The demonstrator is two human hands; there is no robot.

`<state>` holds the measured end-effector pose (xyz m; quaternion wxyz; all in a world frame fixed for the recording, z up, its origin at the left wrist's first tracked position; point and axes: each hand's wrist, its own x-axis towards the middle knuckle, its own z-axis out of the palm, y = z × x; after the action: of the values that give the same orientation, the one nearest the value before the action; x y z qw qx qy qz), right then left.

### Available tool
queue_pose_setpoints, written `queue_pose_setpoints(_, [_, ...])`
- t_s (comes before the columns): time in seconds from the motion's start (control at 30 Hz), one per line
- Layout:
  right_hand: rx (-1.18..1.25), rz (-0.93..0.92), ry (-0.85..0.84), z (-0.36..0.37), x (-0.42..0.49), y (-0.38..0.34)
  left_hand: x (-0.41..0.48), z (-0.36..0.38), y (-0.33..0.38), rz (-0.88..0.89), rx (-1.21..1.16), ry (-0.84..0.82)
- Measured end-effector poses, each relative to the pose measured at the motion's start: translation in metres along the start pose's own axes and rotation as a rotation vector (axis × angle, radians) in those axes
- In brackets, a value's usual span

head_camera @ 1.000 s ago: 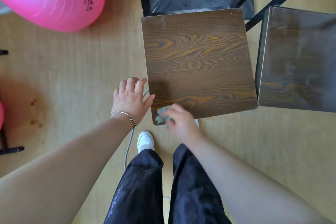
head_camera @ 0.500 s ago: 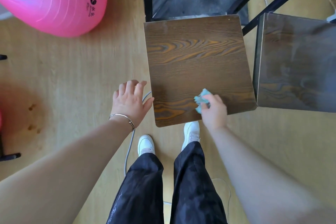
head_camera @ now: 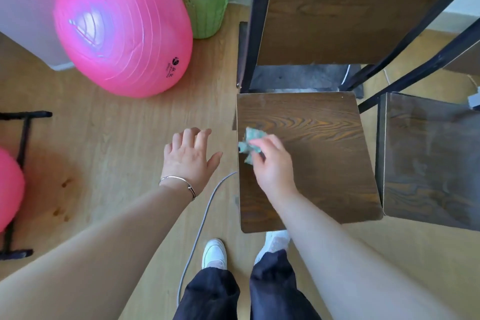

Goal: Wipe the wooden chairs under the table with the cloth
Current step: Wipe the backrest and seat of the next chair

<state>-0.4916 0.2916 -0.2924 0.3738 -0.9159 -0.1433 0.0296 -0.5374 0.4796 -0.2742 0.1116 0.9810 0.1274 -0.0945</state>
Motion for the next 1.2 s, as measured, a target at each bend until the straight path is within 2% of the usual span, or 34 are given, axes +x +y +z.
queue_pose_setpoints(0.17, [-0.091,-0.235,0.273,-0.034,0.139,-0.038,0.063,-0.036,0.006,-0.070,-0.064,0.155])
queue_pose_setpoints(0.3, [-0.188,-0.401,0.310,-0.036,0.184,-0.039,0.091,-0.053,0.011,-0.086,-0.105,0.220])
queue_pose_setpoints(0.4, [-0.210,-0.383,0.206,-0.016,0.174,-0.011,0.101,-0.052,0.009,-0.094,-0.112,0.235])
queue_pose_setpoints(0.6, [-0.121,-0.080,0.086,0.026,0.162,0.038,0.099,-0.016,-0.001,-0.210,-0.149,0.168])
queue_pose_setpoints(0.8, [-0.243,0.085,-0.054,0.054,0.175,0.063,0.082,0.020,-0.001,-0.279,-0.173,0.096])
queue_pose_setpoints(0.97, [-0.276,0.042,-0.186,0.057,0.165,0.069,0.078,0.026,0.012,-0.287,-0.176,0.078])
queue_pose_setpoints(1.1, [-0.244,-0.127,-0.325,0.047,0.115,0.070,0.072,0.022,0.023,-0.275,-0.173,0.069])
queue_pose_setpoints(1.2, [-0.209,-0.138,-0.407,0.034,0.066,0.075,0.061,0.017,0.032,-0.253,-0.165,0.060])
